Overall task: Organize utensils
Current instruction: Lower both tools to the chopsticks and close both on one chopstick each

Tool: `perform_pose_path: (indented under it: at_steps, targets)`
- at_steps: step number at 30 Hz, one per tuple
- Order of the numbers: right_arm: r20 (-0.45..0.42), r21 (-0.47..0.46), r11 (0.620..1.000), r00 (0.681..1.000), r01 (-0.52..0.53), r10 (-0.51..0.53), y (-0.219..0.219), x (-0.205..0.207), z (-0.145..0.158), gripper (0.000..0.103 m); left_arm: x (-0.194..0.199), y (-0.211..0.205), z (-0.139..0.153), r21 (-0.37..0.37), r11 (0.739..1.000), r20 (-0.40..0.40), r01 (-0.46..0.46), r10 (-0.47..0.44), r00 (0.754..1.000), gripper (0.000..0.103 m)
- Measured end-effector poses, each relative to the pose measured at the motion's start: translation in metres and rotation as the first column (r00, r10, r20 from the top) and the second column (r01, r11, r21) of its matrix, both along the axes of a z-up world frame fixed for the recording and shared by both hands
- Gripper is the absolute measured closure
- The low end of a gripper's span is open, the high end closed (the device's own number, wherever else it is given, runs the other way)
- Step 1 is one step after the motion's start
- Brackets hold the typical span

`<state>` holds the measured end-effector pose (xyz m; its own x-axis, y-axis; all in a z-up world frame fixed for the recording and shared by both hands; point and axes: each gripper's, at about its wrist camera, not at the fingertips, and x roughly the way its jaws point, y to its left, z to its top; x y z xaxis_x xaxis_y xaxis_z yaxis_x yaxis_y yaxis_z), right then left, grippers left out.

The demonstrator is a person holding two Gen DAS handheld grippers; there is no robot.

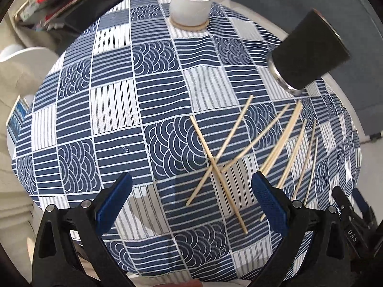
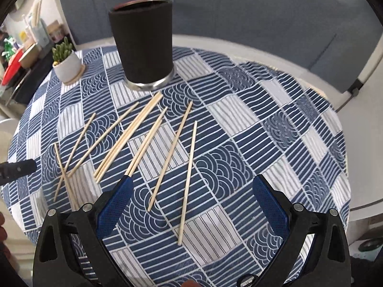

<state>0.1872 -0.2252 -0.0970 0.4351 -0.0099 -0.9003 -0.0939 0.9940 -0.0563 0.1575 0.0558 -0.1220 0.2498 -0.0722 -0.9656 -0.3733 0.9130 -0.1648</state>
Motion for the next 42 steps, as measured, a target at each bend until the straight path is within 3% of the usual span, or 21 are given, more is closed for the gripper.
perform_pose_path:
  at_steps: [17, 20, 24, 28, 32, 39, 42]
  targets:
    - [-0.169, -0.023, 1.0, 0.986, -0.009, 0.005, -0.013, 0.059, -0.064, 0.008, 0.043, 0.021, -0.056, -0.043, 0.99, -0.14, -0.132, 0.125, 0.982, 0.006]
    - [-0.202, -0.004, 1.0, 0.979, -0.003, 0.002, -0.015, 0.065, -0.072, 0.008, 0.045, 0.02, -0.065, -0.023, 0.99, -0.175, -0.142, 0.136, 0.975, 0.006]
    - [-0.225, 0.014, 1.0, 0.974, 0.009, -0.006, -0.019, 0.071, -0.082, 0.008, 0.052, 0.011, -0.07, 0.071, 0.99, -0.212, -0.12, 0.133, 0.968, 0.004]
    - [-0.257, 0.07, 0.997, 0.966, 0.03, -0.011, -0.024, 0.075, -0.089, 0.006, 0.053, 0.01, -0.069, 0.09, 0.987, -0.22, -0.134, 0.151, 0.964, 0.004]
    - [-0.261, 0.038, 0.999, 0.965, -0.019, 0.028, -0.016, 0.076, -0.093, 0.006, 0.051, 0.011, -0.067, 0.09, 0.987, -0.22, -0.132, 0.149, 0.964, 0.004]
    - [-0.29, 0.046, 0.999, 0.957, -0.016, 0.028, -0.004, 0.08, -0.097, 0.007, 0.048, 0.01, -0.076, 0.091, 0.981, -0.209, -0.174, 0.189, 0.959, 0.004]
    - [-0.285, 0.128, 0.992, 0.958, 0.002, 0.035, -0.014, 0.081, -0.087, 0.008, 0.053, 0.014, -0.077, 0.083, 0.975, -0.226, -0.205, 0.219, 0.949, 0.004]
